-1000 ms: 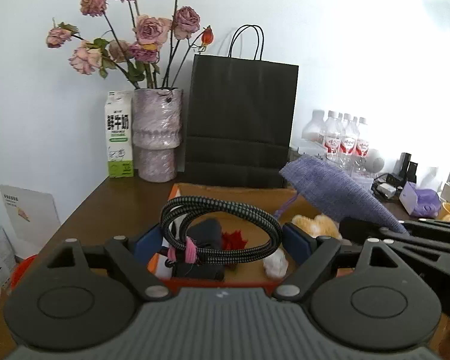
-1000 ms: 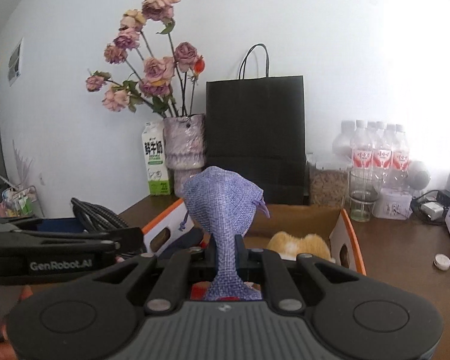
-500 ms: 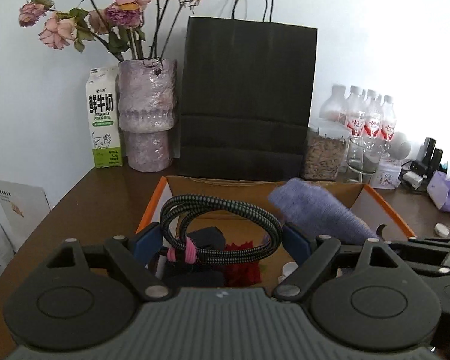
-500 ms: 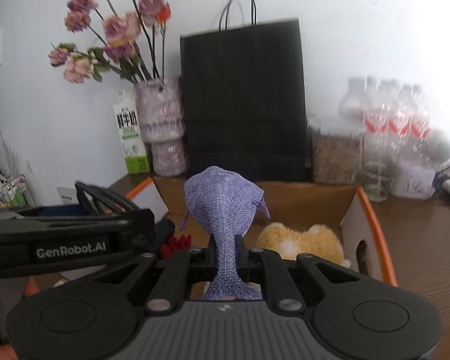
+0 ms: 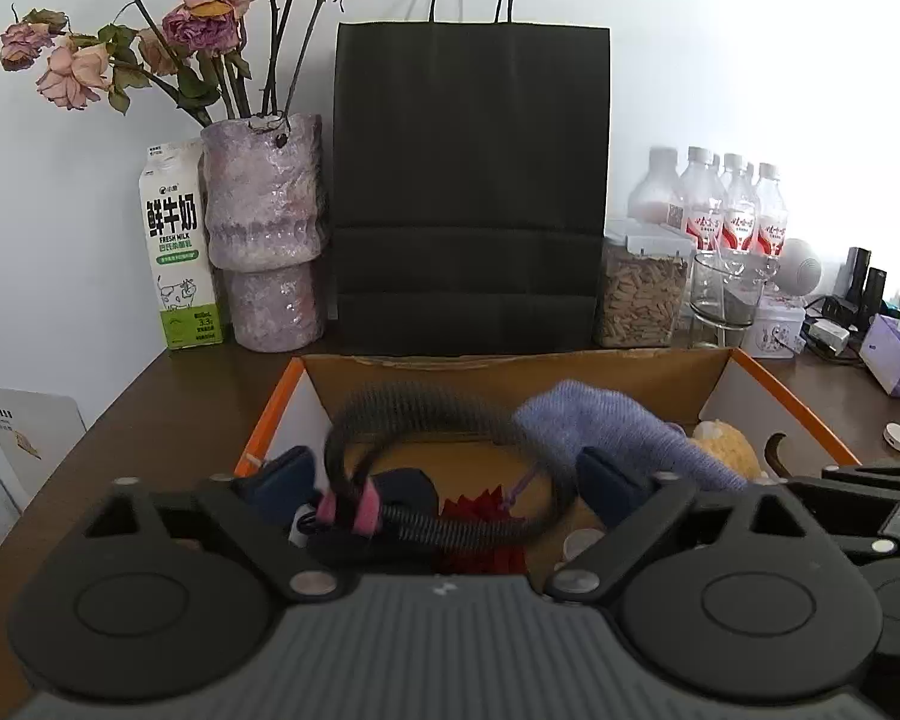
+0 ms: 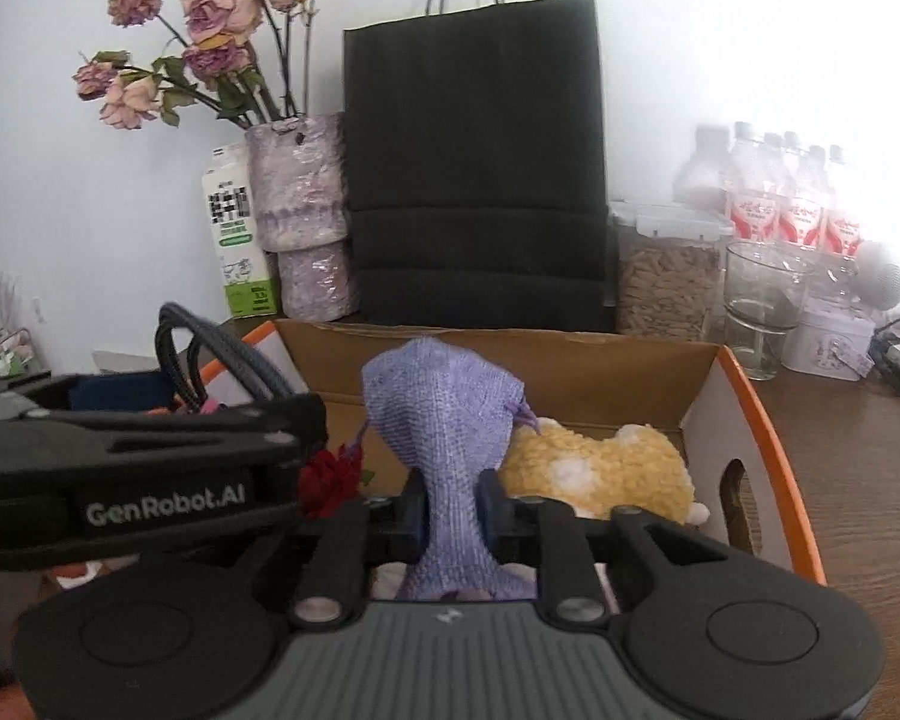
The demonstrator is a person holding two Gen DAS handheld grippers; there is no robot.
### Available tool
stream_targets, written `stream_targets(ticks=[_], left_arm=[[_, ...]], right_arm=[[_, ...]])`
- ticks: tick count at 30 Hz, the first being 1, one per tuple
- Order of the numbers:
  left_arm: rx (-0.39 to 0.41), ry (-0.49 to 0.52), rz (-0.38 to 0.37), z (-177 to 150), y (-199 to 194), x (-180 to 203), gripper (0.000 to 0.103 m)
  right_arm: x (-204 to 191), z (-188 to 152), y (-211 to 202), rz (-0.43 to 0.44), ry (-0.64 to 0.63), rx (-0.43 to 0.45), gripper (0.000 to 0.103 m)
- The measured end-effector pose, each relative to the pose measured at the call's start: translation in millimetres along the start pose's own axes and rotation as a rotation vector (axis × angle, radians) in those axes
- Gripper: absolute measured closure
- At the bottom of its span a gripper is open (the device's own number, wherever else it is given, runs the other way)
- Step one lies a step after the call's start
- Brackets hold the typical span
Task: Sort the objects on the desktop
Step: 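Open both tools to drop the cable and pouch into the box, then withdraw both open tools back toward the remaining objects on the table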
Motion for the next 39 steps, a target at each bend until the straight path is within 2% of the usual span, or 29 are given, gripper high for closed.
stream_targets(ticks=[1, 3, 4, 5, 10, 18, 23, 25, 30, 33, 39], left_arm=[[0.002, 0.003, 0.006, 0.1, -0.4, 0.2, 0.000], [0.010, 0.005, 0.009, 0.9, -2.1, -0.1, 0.000], [0.011, 0.003, 0.009, 0.8, -2.6, -0.4, 0.000], [0.010, 0.000, 0.011, 1.2, -2.8, -0.7, 0.000], [0.005, -0.019, 0.013, 1.8, -3.8, -4.1, 0.000], [0.013, -0.016, 0.033, 6.2, -13.6, -4.6, 0.000], [0.035, -0.002, 0.045, 13.4, -34.2, -1.1, 0.000], [0.050, 0.010, 0.049, 16.4, -46.5, 1.4, 0.000], [0.079, 0.021, 0.054, 16.6, -80.3, 5.8, 0.000], [0.092, 0.015, 0.046, 13.4, -101.7, 6.9, 0.000], [0.110, 0.010, 0.046, 2.1, -144.7, 0.9, 0.000]], right_arm=[[0.8, 0.0, 0.1, -0.002, 0.001, -0.001, 0.079], [2.4, 0.1, -0.3, -0.003, 0.005, -0.002, 0.064], [2.7, 0.6, -0.7, -0.008, 0.004, 0.002, 0.049], [2.7, 1.1, -1.3, -0.012, 0.000, 0.007, 0.039], [1.8, 3.3, -5.0, -0.027, -0.011, 0.024, 0.027], [1.4, 6.8, -12.0, -0.030, -0.022, 0.036, 0.022], [0.0, 12.7, -25.5, -0.030, -0.032, 0.052, 0.016], [-1.5, 14.8, -34.7, -0.030, -0.039, 0.065, 0.011], [-1.3, 13.9, -66.0, -0.035, -0.044, 0.094, 0.008], [0.1, 9.4, -89.8, -0.040, -0.055, 0.114, 0.001], [7.9, -8.2, -134.3, -0.051, -0.085, 0.133, 0.000]])
Point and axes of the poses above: each gripper's, at about its wrist camera, not at the fingertips, and y roughly the way its jaws point, x to its right, z to its top, the point moved 8 cm from there along y, roughly the way its jaws point, and after that the axes turned 7 degrees about -z, right-handed, at the moved point
